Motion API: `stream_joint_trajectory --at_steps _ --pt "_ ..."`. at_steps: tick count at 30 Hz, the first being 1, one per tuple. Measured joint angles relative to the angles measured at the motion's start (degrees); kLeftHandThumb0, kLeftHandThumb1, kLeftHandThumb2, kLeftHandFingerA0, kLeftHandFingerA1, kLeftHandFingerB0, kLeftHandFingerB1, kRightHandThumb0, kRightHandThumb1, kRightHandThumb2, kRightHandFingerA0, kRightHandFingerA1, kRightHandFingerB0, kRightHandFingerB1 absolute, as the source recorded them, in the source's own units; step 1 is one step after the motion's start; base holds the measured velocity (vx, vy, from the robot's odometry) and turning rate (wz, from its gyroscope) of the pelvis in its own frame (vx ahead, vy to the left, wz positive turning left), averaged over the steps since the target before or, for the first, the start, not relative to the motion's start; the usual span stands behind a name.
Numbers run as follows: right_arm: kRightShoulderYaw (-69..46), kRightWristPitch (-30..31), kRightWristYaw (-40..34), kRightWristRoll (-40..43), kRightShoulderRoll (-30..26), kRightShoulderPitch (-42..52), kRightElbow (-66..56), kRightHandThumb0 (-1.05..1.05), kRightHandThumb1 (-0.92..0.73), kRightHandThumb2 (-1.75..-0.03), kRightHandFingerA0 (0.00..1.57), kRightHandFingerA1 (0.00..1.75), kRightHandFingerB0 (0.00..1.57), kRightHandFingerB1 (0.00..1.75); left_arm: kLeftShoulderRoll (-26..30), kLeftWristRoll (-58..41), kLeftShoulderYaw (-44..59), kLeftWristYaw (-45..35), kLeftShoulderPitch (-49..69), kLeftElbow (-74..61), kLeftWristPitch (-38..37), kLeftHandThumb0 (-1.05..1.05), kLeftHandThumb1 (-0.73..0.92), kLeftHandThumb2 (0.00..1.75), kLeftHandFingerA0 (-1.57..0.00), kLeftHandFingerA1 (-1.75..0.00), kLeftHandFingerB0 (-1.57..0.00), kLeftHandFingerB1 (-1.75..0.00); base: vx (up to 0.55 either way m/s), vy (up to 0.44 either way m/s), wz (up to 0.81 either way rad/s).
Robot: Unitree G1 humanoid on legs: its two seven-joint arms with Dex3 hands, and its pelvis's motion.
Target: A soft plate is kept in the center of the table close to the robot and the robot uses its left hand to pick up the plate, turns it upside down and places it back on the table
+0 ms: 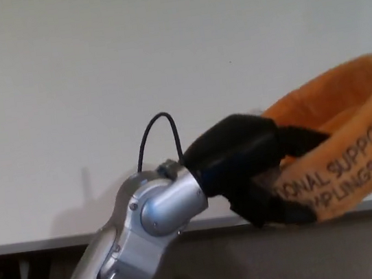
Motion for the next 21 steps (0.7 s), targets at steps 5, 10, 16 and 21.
stream_joint_trajectory --at_steps 5,10,16,21 --pt "0.0 0.0 0.0 0.0 0.0 0.0 0.0 -0.72 -0.72 -1.07 0.45 0.56 0.3 0.49 -3.8 -4.5 3.6 -0.2 -0.4 -0.2 2.7 -0.34 0.58 0.59 -0.97 -1.75 -0.81 -1.65 0.0 0.0 0.0" --pt "0.0 0.0 0.0 0.0 0.0 0.0 0.0 -0.72 -0.89 -0.68 0.5 0.43 0.37 0.32 -6.7 -8.7 7.1 -0.2 -1.5 0.0 4.7 -0.32 0.58 0.63 -0.99 -1.75 -0.78 -1.75 0.0 0.0 0.0" --pt "0.1 0.0 0.0 0.0 0.0 0.0 0.0 -0.72 -0.9 -0.68 0.51 0.44 0.37 0.33 -9.3 -13.7 11.4 -0.2 -2.9 0.8 7.0 -0.33 0.64 0.64 -0.99 -1.75 -0.72 -1.75 0.0 0.0 0.0" --pt "0.1 0.0 0.0 0.0 0.0 -0.1 0.0 -0.72 -0.89 -0.68 0.51 0.43 0.37 0.32 -11.8 -18.1 15.1 0.1 -3.7 1.5 8.8 -0.36 0.62 0.61 -0.99 -1.75 -0.74 -1.75 0.0 0.0 0.0"
